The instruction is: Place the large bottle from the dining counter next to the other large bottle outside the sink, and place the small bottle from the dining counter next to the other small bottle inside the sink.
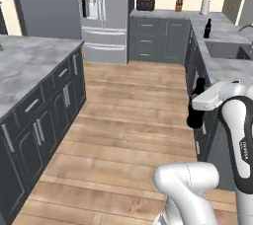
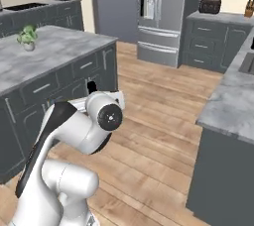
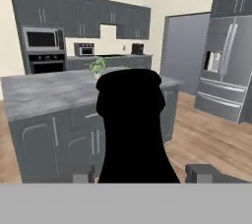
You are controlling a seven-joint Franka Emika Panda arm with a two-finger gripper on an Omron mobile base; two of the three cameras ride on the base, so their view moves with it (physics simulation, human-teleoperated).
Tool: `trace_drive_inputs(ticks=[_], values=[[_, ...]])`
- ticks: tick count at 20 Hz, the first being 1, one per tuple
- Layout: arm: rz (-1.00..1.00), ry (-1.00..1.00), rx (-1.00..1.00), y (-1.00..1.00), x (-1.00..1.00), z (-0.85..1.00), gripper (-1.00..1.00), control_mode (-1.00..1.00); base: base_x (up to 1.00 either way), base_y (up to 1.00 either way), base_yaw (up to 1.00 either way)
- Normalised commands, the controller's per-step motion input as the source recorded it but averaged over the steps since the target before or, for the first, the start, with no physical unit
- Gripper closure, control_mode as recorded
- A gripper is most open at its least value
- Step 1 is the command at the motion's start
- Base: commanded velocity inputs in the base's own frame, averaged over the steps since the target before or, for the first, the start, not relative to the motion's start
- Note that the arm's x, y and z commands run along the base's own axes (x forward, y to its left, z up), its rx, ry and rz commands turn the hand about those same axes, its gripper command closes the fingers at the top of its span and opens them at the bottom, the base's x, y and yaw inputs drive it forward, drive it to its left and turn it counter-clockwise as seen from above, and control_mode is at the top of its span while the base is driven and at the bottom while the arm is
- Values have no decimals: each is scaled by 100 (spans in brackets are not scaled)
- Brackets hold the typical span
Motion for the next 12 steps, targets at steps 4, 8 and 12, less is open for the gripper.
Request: trace_drive_inputs(ticks=[4,8,12], values=[[0,0,0,0,0,0,100,100,0,0,-50],[0,0,0,0,0,0,100,100,3,-3,-45],[0,0,0,0,0,0,100,100,0,-3,-5]])
